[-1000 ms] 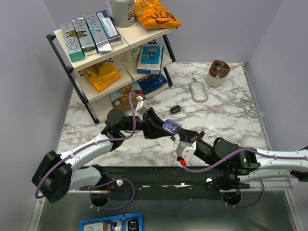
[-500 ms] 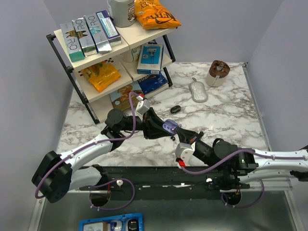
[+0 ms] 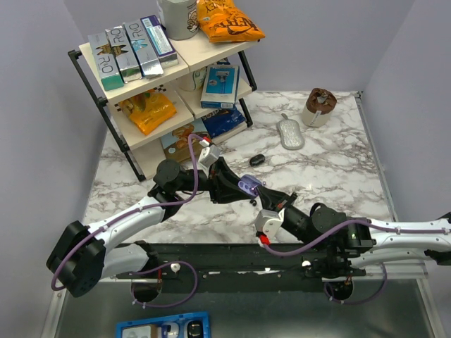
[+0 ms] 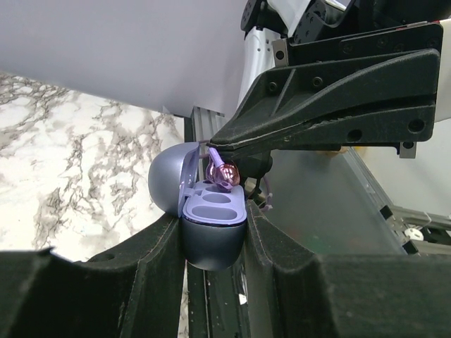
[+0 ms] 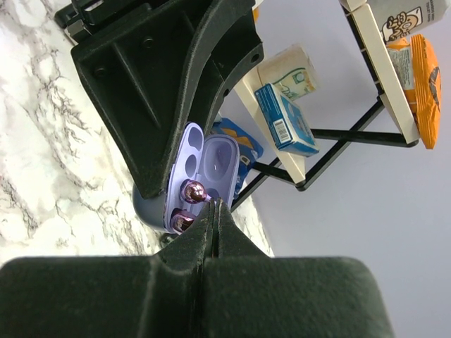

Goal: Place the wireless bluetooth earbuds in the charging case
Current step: Place the earbud in the charging case.

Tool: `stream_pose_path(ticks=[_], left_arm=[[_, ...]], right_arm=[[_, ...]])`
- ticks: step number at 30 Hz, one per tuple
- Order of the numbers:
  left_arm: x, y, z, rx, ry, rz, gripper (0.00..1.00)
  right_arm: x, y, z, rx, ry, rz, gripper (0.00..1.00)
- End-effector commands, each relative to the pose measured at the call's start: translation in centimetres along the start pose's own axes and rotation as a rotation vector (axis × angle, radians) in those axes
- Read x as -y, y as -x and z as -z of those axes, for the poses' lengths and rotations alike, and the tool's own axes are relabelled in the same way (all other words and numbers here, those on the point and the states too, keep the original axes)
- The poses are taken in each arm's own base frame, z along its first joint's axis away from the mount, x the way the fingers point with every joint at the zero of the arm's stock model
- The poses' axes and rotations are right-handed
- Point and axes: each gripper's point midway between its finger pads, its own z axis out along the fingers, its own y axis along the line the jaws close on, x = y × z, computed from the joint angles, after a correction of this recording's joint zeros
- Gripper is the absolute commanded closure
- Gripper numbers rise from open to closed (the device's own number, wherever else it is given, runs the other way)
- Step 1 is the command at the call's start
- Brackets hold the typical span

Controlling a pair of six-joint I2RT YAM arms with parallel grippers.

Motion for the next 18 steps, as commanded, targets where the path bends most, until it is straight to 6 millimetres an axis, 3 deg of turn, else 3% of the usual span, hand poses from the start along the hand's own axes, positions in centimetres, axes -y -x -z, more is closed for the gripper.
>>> stream_pose_path(ticks=[1,18], left_arm=[[0.9,1.4,0.1,0.034,-0.026,-0.061,1.00],[0.6,1.6,0.0,0.036,-0.011,-0.080,1.00]], right_arm=[[-0.6,-0.5,-0.1,-0.018,0.004,0.023,0.99],[-2.2,-0.5,0.4,-0.003,0.102,0.020,0.99]])
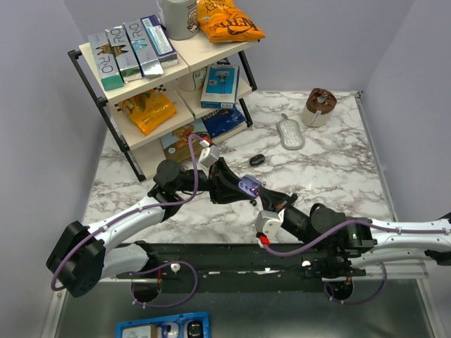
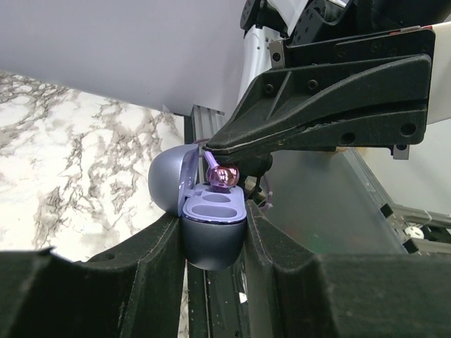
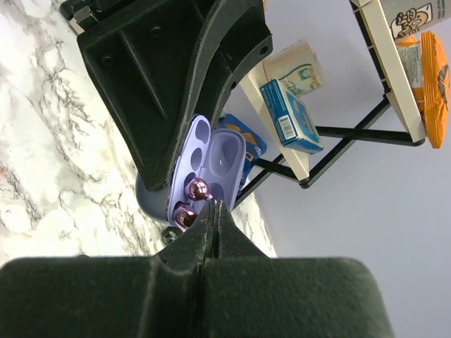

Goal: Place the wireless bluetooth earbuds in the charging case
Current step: Place the earbud in the charging case.

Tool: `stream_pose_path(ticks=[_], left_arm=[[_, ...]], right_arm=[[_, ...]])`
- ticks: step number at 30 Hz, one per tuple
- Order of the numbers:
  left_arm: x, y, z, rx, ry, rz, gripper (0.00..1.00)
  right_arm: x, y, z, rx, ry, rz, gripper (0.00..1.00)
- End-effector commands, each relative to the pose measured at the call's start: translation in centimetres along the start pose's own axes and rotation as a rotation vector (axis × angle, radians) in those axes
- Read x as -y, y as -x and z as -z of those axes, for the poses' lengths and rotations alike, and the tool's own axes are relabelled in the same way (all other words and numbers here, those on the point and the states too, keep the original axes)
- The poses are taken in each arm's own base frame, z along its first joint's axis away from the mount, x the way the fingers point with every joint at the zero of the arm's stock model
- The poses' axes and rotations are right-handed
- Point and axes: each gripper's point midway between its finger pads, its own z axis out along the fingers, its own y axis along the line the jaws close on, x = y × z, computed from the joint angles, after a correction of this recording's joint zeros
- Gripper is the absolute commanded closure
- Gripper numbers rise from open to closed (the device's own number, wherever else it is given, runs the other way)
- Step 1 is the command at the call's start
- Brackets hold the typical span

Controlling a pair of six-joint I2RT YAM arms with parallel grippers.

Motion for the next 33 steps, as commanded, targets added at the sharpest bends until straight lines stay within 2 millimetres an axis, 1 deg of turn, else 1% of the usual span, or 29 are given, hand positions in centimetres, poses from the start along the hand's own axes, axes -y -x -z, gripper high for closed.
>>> stream_pose_path(ticks=[1,10,22,25,26,28,29,30,32,33], left_arm=[[0.5,1.7,-0.1,0.038,-0.012,-0.077,1.00],[0.4,1.9,-0.2,0.044,-0.009,-0.081,1.00],[0.2,1.6,0.0,0.045,-0.004,-0.077,1.00],[0.3,1.5,0.0,0.045,-0.006,-0.078,1.00],[0.3,1.5,-0.1,0.046,-0.005,-0.078,1.00],[0.3,1.5,0.0,0.046,-0.005,-0.078,1.00],[0.3,1.5,0.0,0.047,-0.005,-0.079,1.00],[0.3,1.5,0.0,0.047,-0.005,-0.079,1.00],[0.2,1.4,0.0,0.046,-0.001,-0.076,1.00],[0.1,1.2,0.0,0.044,0.001,-0.072,1.00]], right_arm=[[-1.8,-0.2,0.2,0.003,0.079,0.018,0.99],[-2.0,0.4,0.0,0.016,0.089,0.009,0.99],[-2.0,1.2,-0.3,0.028,0.088,-0.007,0.99],[-1.8,1.3,-0.4,0.026,0.081,-0.011,0.94],[-1.7,1.3,-0.4,0.024,0.076,-0.013,0.88],[-1.5,1.4,-0.3,0.025,0.068,-0.017,0.83],[-1.4,1.4,-0.3,0.025,0.065,-0.020,0.78],[-1.1,1.4,-0.3,0.023,0.056,-0.028,0.76],[-0.1,1.8,-0.2,0.026,0.021,-0.051,0.73],[1.0,2.0,-0.1,0.025,-0.019,-0.076,0.72]])
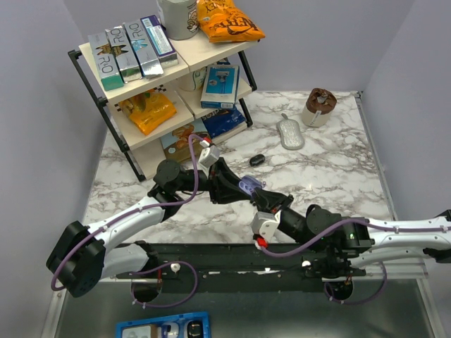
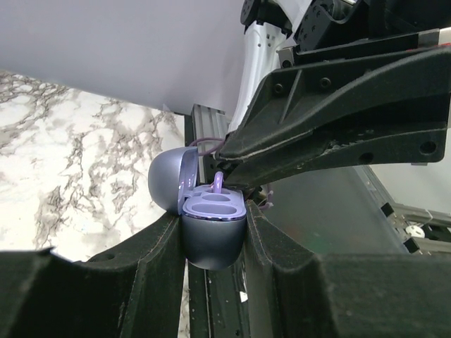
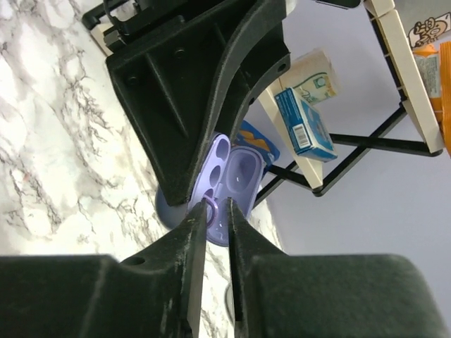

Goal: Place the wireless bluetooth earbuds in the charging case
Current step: Place the earbud in the charging case, then pick up the earbud from the center of the board.

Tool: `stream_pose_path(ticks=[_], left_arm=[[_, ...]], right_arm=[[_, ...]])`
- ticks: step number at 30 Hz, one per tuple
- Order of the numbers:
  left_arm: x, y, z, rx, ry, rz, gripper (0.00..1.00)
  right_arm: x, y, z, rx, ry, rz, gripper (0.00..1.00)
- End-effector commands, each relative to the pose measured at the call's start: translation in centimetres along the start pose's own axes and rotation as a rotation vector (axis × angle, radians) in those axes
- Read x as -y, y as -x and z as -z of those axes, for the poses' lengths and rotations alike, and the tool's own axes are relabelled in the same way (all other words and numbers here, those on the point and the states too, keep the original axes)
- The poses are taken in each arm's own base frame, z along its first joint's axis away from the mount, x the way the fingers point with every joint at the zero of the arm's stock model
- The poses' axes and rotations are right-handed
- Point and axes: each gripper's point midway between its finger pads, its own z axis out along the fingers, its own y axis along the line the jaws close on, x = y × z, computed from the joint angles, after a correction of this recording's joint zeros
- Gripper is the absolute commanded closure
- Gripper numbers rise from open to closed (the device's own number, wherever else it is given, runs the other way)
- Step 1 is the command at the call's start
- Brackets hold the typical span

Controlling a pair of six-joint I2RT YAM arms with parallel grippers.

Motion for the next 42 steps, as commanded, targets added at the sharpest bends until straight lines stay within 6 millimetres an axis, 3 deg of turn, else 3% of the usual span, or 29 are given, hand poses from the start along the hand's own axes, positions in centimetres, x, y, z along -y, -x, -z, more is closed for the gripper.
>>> stream_pose_path(ticks=[1,2,6,10,11,12,13,14,16,17,19,20,22,24,27,33,34,42], left_arm=[[0.0,1.2,0.1,0.047,0.009,-0.068,1.00],[-0.1,1.1,0.1,0.046,0.014,-0.065,1.00],[-1.2,0.5,0.4,0.061,0.070,-0.062,1.00],[-2.5,-0.2,1.0,0.100,0.145,-0.047,1.00],[-3.1,0.0,1.2,0.122,0.182,-0.045,1.00],[-3.2,0.1,1.4,0.142,0.199,-0.055,1.00],[-3.1,-0.1,1.7,0.155,0.218,-0.060,1.00],[-3.3,-0.1,2.0,0.171,0.241,-0.071,1.00],[-2.9,0.0,2.5,0.206,0.283,-0.130,1.00],[-2.7,-0.1,2.6,0.208,0.293,-0.156,1.00],[-2.2,-0.8,2.6,0.190,0.317,-0.193,1.00],[-1.8,-1.2,2.6,0.182,0.312,-0.201,1.00],[-1.4,-1.9,2.8,0.185,0.320,-0.215,1.00],[-0.7,-1.5,3.3,0.221,0.326,-0.235,1.00],[-0.4,-2.2,3.7,0.218,0.342,-0.237,1.00],[0.0,-2.9,4.2,0.222,0.396,-0.237,1.00],[0.0,-3.2,4.3,0.223,0.402,-0.231,1.00],[-0.4,-4.8,4.9,0.248,0.471,-0.211,1.00]], right_arm=[[3.2,1.6,0.6,0.027,-0.099,-0.092,0.71],[5.3,2.4,1.3,0.052,-0.146,-0.136,0.66],[10.2,3.3,3.2,0.086,-0.291,-0.338,0.59],[11.5,1.2,3.7,0.059,-0.387,-0.556,0.57],[12.2,-0.2,3.7,0.022,-0.438,-0.592,0.57],[10.6,-1.5,2.7,-0.029,-0.405,-0.666,0.57],[10.6,-2.2,2.3,-0.068,-0.401,-0.710,0.57],[10.9,-4.9,1.9,-0.158,-0.428,-0.752,0.57],[7.7,-7.4,-0.1,-0.265,-0.330,-0.862,0.57],[7.4,-9.8,-0.4,-0.338,-0.348,-0.908,0.57],[5.2,-11.6,-1.3,-0.410,-0.289,-1.002,0.57],[4.5,-13.9,-1.8,-0.482,-0.294,-1.023,0.58],[2.8,-15.1,-3.0,-0.509,-0.230,-1.096,0.59],[1.3,-18.0,-3.8,-0.615,-0.219,-1.139,0.61],[-0.7,-20.2,-5.0,-0.697,-0.173,-1.211,0.62],[-4.1,-22.6,-6.5,-0.795,-0.107,-1.251,0.63],[-5.4,-23.8,-6.3,-0.842,-0.092,-1.229,0.63],[-8.0,-28.0,-5.7,-1.005,-0.124,-1.140,0.46]])
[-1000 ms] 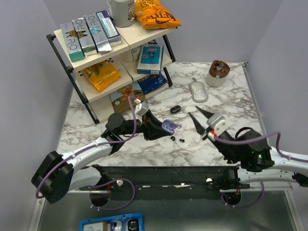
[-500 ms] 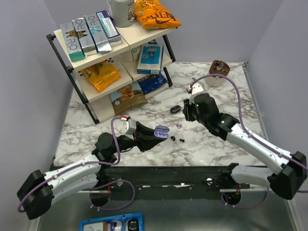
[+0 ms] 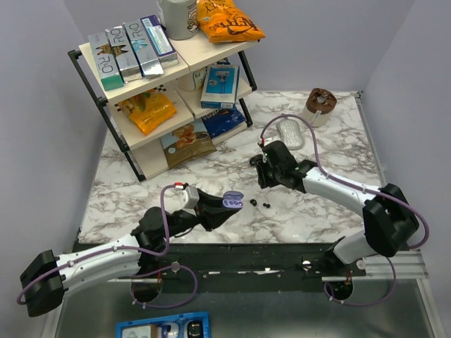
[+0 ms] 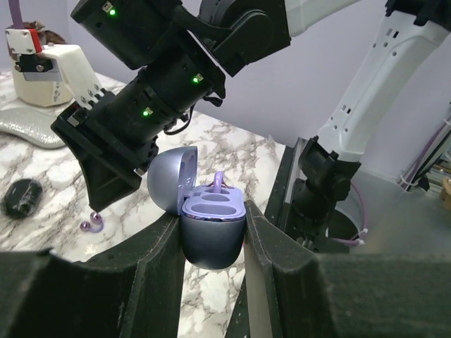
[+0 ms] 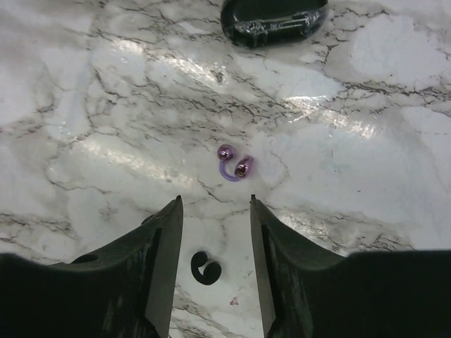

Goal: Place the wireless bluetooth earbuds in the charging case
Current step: Pick up the earbud from the center of the board.

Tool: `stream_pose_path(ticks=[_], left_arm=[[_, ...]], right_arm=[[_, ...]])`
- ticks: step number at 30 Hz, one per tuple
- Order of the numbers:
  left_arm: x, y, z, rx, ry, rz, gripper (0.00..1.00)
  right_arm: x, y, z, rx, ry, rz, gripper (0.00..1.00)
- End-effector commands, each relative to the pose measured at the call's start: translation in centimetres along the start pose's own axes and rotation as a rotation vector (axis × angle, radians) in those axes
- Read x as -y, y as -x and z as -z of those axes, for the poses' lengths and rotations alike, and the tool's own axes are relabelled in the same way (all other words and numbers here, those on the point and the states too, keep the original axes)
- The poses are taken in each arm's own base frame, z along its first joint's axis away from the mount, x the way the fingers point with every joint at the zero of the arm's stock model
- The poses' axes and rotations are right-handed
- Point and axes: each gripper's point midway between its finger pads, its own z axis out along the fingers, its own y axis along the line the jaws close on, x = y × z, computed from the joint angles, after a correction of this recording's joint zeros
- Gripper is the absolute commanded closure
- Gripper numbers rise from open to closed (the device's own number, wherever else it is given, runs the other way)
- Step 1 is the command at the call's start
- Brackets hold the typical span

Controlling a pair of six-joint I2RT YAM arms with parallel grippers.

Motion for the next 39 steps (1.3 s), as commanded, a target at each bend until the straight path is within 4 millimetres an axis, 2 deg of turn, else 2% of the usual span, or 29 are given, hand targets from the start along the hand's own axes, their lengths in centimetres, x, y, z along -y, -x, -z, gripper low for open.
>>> stream_pose_path(ticks=[1,5,9,17,21,33,35,36,39], left_arm=[[-1.2,-0.8,0.5,0.015,0.082,-0.015,1.00],[-0.9,-1.3,0.3,-0.005,0.079,-0.023,1.00],[-0.6,-1.6,0.2,-0.016,0.073,-0.034,1.00],[-0.4,-1.9,0.2,-0.024,0.072,-0.037,1.00],[-0.4,-1.8,0.1,-0.020,0.071,-0.036,1.00],[-0.1,-2.4,-0.1,-0.042,0.061,-0.049,1.00],[-0.1,-2.4,-0.1,-0.043,0.063,-0.047,1.00],[0.0,-2.5,-0.1,-0.045,0.062,-0.051,1.00],[0.0,-2.5,-0.1,-0.047,0.061,-0.051,1.00]], right_arm=[[1.4,-1.0,-1.5,-0.035,-0.083,-0.012,0.46],[1.7,-1.4,-2.7,-0.064,-0.118,-0.064,0.47],[1.8,-1.9,-3.7,-0.087,-0.125,-0.107,0.51],[2.4,-1.3,-4.8,-0.078,-0.143,-0.162,0.56],[2.6,-1.2,-5.2,-0.074,-0.134,-0.193,0.64],[1.2,-1.4,-5.9,-0.100,-0.084,-0.304,0.80],[1.0,-1.5,-5.9,-0.103,-0.081,-0.347,0.83],[0.9,-1.6,-5.9,-0.106,-0.079,-0.362,0.87],[-0.1,-2.1,-5.7,-0.120,-0.050,-0.456,0.88]])
